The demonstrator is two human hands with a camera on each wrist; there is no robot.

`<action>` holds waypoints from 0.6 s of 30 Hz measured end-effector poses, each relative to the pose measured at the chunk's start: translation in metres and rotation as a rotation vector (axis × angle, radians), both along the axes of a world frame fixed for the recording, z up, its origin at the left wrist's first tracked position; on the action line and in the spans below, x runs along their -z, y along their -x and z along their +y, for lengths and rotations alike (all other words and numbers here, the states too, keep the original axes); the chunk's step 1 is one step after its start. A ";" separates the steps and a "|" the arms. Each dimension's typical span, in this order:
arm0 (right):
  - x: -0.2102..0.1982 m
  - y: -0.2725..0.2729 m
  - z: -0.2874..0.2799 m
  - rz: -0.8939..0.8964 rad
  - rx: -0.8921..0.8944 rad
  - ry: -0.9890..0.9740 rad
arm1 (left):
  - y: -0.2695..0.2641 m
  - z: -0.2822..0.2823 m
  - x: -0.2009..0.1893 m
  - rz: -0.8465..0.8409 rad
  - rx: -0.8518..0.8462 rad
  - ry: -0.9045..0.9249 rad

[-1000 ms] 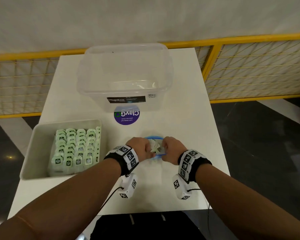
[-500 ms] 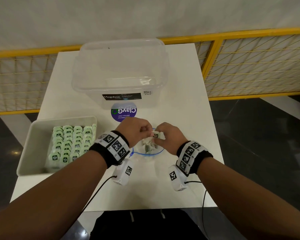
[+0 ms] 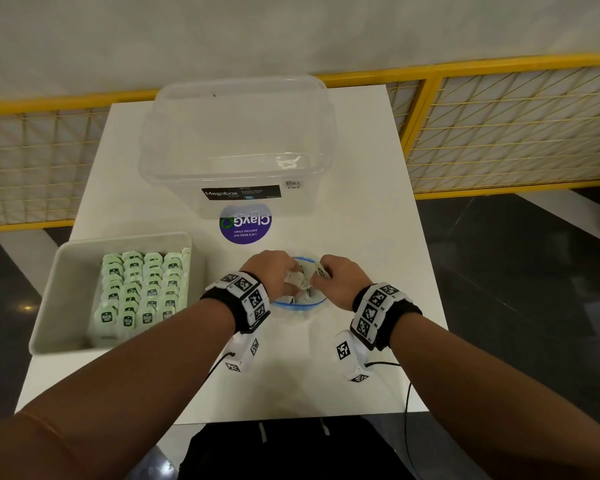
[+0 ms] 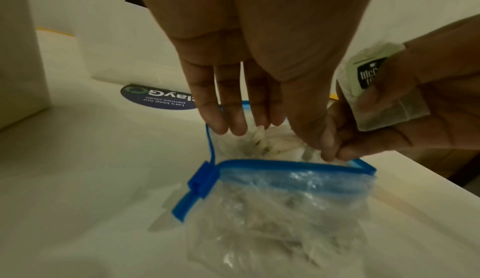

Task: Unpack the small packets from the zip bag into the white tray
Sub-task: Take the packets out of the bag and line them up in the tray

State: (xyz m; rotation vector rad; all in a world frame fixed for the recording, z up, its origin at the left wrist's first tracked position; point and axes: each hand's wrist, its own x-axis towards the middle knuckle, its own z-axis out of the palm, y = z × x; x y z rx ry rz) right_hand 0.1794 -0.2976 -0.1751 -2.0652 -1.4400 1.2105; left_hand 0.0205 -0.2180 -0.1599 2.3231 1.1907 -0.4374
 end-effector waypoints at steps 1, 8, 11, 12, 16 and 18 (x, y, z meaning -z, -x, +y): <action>0.000 0.000 0.001 -0.002 -0.005 0.004 | 0.000 -0.001 0.001 -0.002 -0.020 -0.011; 0.001 0.006 0.000 -0.009 -0.024 0.026 | 0.002 -0.002 -0.001 -0.008 -0.021 -0.040; 0.001 0.008 0.002 0.029 0.015 0.010 | 0.005 0.000 -0.008 -0.064 -0.005 -0.060; 0.001 0.008 0.003 0.064 0.020 0.003 | 0.007 0.000 -0.010 -0.108 -0.009 -0.064; -0.012 0.010 0.008 0.155 0.015 -0.036 | 0.020 0.008 -0.030 -0.360 -0.061 -0.070; -0.023 0.014 0.014 0.181 0.001 -0.096 | 0.028 0.014 -0.044 -0.434 -0.089 -0.061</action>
